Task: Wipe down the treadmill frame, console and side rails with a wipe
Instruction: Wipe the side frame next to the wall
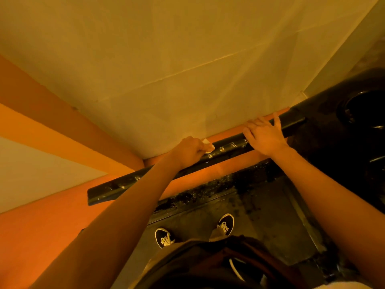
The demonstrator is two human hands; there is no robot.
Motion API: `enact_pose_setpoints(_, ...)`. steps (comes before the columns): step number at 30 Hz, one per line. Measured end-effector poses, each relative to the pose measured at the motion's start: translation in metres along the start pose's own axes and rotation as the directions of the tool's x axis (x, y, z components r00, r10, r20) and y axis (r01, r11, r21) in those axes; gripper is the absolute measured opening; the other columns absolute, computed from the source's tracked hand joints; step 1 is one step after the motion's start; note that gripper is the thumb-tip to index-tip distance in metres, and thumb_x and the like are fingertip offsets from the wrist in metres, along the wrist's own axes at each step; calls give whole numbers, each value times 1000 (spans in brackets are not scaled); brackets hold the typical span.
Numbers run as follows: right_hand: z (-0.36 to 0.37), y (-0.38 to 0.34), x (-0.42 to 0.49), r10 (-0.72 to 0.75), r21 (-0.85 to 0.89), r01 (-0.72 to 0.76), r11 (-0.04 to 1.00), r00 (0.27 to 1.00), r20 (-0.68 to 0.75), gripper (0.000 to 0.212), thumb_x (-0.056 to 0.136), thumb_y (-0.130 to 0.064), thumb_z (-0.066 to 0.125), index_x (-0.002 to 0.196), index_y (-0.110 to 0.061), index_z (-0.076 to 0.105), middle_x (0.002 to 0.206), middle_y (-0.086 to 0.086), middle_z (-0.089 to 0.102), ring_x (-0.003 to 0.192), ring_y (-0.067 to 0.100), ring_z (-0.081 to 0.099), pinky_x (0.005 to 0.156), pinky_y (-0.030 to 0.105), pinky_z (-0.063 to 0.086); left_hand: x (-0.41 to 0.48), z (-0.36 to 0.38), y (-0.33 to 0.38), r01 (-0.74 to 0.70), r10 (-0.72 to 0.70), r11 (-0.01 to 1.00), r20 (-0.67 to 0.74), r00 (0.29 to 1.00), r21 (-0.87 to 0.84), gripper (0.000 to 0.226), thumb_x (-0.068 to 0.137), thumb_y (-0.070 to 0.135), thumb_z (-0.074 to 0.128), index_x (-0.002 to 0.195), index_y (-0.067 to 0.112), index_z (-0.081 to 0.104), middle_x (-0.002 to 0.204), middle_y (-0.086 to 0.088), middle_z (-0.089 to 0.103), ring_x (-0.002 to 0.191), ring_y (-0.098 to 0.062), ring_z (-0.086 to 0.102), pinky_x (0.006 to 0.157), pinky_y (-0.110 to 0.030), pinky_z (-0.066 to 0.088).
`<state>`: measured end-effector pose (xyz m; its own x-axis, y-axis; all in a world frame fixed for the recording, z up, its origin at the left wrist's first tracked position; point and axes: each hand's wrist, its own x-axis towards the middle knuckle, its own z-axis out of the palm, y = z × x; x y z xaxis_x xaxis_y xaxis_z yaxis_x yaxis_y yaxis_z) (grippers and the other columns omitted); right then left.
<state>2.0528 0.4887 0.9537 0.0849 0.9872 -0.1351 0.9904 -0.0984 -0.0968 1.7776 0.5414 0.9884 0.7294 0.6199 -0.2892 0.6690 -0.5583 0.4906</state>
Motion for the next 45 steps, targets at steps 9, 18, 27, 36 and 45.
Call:
enact_pose_setpoints(9, 34, -110, -36, -161, 130, 164, 978, 986, -32, 65, 99, -54, 21, 144, -16, 49, 151, 6, 47, 146, 25, 32, 122, 54, 5, -19, 11, -23, 42, -44, 999, -62, 997, -28, 31, 105, 15, 49, 130, 17, 67, 116, -16, 72, 91, -35, 67, 69, -26, 33)
enact_pose_setpoints(18, 44, -106, -36, -160, 96, 166, 981, 985, -65, 64, 100, -60, 20, 146, -24, 46, 150, -2, 45, 146, 21, 30, 120, 51, 0, -52, 12, -58, 97, -92, 992, -69, 993, 84, 35, 107, 18, 45, 137, 24, 61, 133, -12, 65, 101, -32, 65, 76, -27, 38)
enact_pose_setpoints(27, 43, -105, -35, -155, 112, 162, 980, 985, -69, 64, 99, -60, 21, 146, -25, 46, 150, -2, 46, 146, 20, 29, 120, 52, 2, -71, -5, -79, 11, -11, 998, 8, 1000, 67, 34, 106, 14, 48, 136, 22, 62, 114, -16, 71, 84, -20, 58, 70, -20, 28)
enact_pose_setpoints(36, 38, -108, -31, -130, 116, 130, 985, 991, -1, 67, 97, -61, 18, 150, -25, 40, 156, -3, 38, 151, 21, 19, 120, 54, -7, -93, -1, -86, 57, -57, 998, -27, 998, 14, 35, 106, 19, 44, 134, 26, 64, 125, -9, 70, 92, -33, 67, 82, -38, 53)
enact_pose_setpoints(45, 38, -177, -35, -369, 174, 355, 919, 928, 57, 68, 98, -60, 16, 154, -25, 33, 162, -2, 29, 152, 17, 18, 123, 50, -2, -117, 1, -97, 82, -76, 995, -93, 993, 59, 34, 105, 12, 48, 133, 20, 65, 134, -4, 64, 105, -27, 67, 77, -23, 39)
